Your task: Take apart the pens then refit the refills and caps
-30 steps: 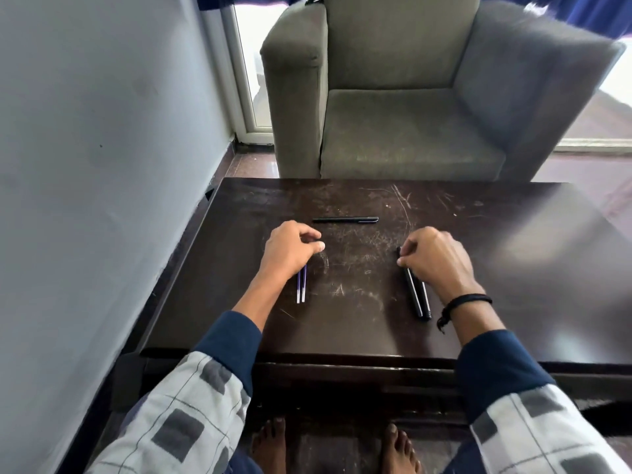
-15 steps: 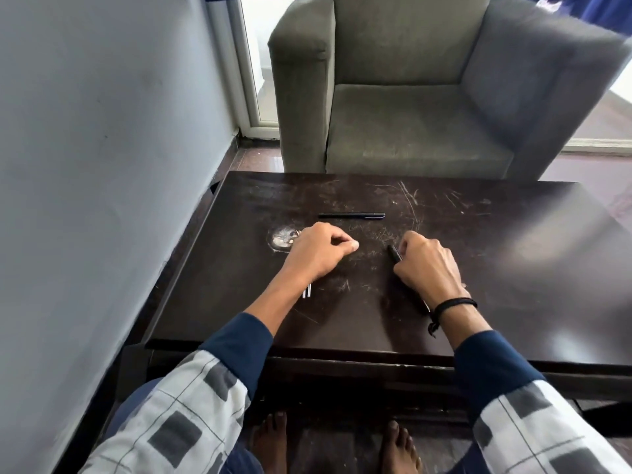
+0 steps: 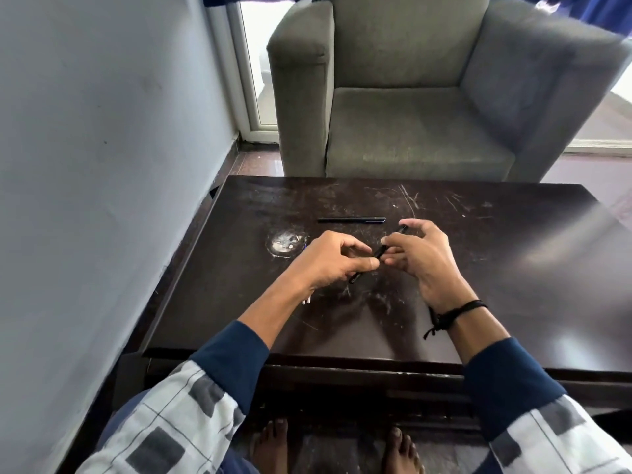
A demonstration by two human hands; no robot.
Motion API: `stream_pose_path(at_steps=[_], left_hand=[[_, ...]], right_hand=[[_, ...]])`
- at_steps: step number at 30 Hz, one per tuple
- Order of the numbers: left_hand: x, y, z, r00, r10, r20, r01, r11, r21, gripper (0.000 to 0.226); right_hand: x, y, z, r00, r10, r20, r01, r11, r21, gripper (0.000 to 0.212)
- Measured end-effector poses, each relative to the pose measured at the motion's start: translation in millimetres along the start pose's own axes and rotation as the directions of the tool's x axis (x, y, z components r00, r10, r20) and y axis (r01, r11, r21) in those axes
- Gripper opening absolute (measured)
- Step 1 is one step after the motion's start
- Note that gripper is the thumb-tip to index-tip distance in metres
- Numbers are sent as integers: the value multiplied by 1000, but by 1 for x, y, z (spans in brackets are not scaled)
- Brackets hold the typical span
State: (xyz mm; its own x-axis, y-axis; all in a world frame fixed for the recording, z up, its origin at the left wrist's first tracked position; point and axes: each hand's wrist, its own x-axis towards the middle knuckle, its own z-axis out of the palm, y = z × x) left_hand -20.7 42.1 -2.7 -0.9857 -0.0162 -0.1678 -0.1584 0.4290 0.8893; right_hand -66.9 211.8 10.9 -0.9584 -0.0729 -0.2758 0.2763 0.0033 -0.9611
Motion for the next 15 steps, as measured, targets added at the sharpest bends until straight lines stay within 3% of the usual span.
stream_pose_path(at_steps=[5, 10, 15], left_hand=[[4, -4, -6, 996, 0, -86, 4, 999, 43, 14], [-5, 3, -13, 999, -19, 27, 20, 999, -35, 13], [-3, -1, -11, 1000, 14, 2, -15, 998, 57, 15]], right_hand=[[-4, 6, 0, 996, -92, -13, 92, 996, -1, 35], [-12, 7, 2, 994, -94, 59, 88, 991, 97, 29], [-11, 2, 7, 980, -110, 167, 112, 994, -4, 21]])
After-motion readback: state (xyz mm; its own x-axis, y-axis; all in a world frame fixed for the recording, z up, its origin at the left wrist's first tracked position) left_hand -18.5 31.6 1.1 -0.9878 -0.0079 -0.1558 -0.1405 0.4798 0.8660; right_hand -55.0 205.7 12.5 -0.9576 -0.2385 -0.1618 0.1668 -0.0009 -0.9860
